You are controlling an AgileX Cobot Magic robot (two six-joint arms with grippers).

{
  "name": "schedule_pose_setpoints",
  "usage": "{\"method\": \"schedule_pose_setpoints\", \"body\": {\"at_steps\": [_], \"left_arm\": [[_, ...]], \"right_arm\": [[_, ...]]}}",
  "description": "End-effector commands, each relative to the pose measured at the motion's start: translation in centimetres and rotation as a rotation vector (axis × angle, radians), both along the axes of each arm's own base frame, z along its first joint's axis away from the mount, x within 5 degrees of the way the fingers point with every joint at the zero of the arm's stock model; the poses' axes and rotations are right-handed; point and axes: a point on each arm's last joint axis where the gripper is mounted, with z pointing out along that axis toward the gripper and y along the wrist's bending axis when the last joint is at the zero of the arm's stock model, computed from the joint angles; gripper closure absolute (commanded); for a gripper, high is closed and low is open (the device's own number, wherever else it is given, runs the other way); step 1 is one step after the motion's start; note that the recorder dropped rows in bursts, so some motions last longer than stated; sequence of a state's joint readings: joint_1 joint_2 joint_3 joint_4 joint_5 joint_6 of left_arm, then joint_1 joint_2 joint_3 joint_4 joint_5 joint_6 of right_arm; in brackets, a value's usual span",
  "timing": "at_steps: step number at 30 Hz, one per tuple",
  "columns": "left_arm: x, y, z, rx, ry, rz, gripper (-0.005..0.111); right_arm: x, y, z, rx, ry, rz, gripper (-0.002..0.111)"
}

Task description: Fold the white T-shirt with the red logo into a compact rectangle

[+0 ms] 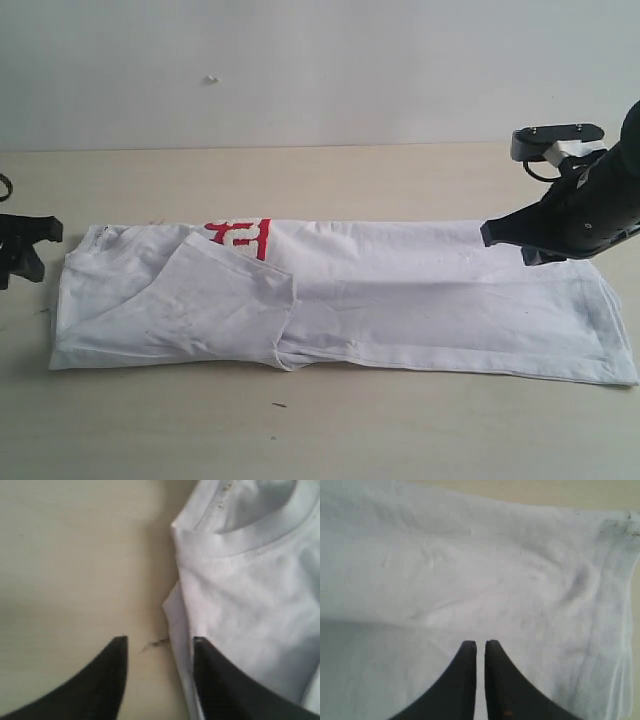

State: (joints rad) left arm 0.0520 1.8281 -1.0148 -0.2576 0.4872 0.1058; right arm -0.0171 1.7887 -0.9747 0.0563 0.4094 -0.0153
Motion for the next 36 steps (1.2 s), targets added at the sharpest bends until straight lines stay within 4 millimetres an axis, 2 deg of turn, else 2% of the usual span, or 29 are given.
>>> {"method": "schedule_pose_setpoints", "body": {"at_steps": [1, 2, 5, 11, 16, 27, 30, 33, 36], "left_arm": [[0.0, 0.8, -1.3, -0.093, 0.052, 0.095, 0.041], [0.2, 0.6, -2.3, -0.145, 0.069, 0.089, 0.042], [0.6, 0.0, -3.3, -0.213, 0.057, 0.068, 0.042], [0.8, -0.1, -6.0, -0.221, 0.095, 0.051, 0.043], [0.7, -1.5, -5.7, -0.294, 0.097, -0.018, 0.059], [0.4, -1.6, -5.7, -0.294, 0.119, -0.048, 0.061], [0.5, -1.4, -5.5, -0.269, 0.101, -0.054, 0.078], [0.5, -1.4, -5.5, -0.264, 0.098, -0.058, 0.104], [0.5, -1.4, -5.4, -0.259, 0.090, -0.080, 0.107]], "right_arm": [[0.1, -0.1, 0.4, 0.007, -0.022, -0.008, 0.101], [0.1, -0.1, 0.4, 0.007, -0.022, -0.008, 0.101], [0.1, -0.1, 0.3, 0.007, -0.018, -0.007, 0.101], [0.1, -0.1, 0.4, 0.011, -0.024, -0.012, 0.101], [0.1, -0.1, 0.4, 0.012, -0.024, -0.013, 0.101], [0.0, 0.5, 0.3, 0.073, -0.013, 0.008, 0.101], [0.0, 0.5, 0.3, 0.073, -0.013, 0.008, 0.101], [0.0, 0.5, 0.3, 0.073, -0.013, 0.008, 0.101], [0.2, 0.6, 0.7, 0.087, -0.011, 0.002, 0.101]]}}
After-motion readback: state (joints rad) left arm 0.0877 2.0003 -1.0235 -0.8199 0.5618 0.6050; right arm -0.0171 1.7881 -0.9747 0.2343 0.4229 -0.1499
